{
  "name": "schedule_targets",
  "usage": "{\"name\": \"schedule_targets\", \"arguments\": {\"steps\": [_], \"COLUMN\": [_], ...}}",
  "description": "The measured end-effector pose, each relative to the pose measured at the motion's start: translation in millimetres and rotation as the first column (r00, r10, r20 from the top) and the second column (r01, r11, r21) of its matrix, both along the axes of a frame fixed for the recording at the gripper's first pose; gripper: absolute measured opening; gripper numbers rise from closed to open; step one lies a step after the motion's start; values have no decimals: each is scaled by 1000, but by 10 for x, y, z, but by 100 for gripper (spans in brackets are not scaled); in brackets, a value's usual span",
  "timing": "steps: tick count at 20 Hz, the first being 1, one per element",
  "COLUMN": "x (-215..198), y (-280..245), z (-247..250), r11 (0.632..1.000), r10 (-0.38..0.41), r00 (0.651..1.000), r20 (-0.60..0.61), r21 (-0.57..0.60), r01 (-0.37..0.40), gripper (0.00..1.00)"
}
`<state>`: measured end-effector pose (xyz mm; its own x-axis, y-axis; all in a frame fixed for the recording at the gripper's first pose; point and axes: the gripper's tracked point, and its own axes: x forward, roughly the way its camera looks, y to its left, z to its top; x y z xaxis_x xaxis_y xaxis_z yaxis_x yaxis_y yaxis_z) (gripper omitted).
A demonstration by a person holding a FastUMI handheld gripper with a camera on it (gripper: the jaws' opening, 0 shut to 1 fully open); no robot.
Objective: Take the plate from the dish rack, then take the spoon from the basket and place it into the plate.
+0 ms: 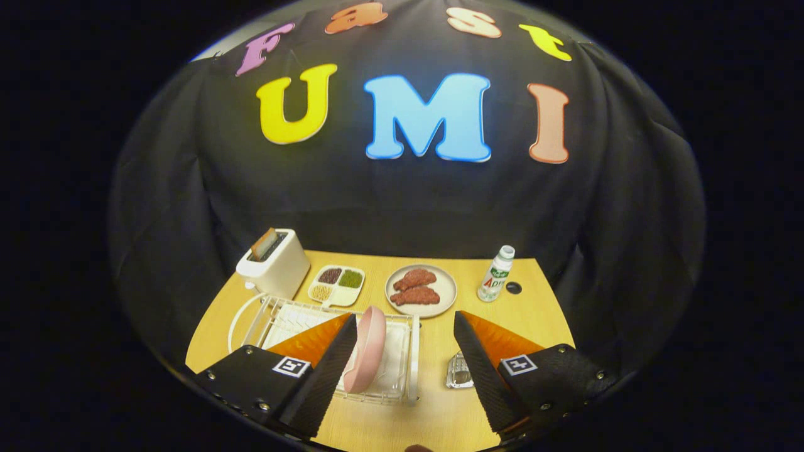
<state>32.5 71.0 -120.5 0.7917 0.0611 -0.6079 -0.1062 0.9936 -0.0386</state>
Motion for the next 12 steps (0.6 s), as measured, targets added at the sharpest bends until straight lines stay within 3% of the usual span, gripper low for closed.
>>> {"name": "schedule_targets", "arguments": {"steps": [4,10,12], "x": [41,220,247], "y": [188,212,185], "z": [-410,-909,-1044], "r11": [998,979,971], "r10": [-15,-115,-154], "r00": [992,970,960], "r20": [-125,-215,-235], "r21": [-69,-193,-217], "r01": [7,73,102], "gripper": [95,95,85]}}
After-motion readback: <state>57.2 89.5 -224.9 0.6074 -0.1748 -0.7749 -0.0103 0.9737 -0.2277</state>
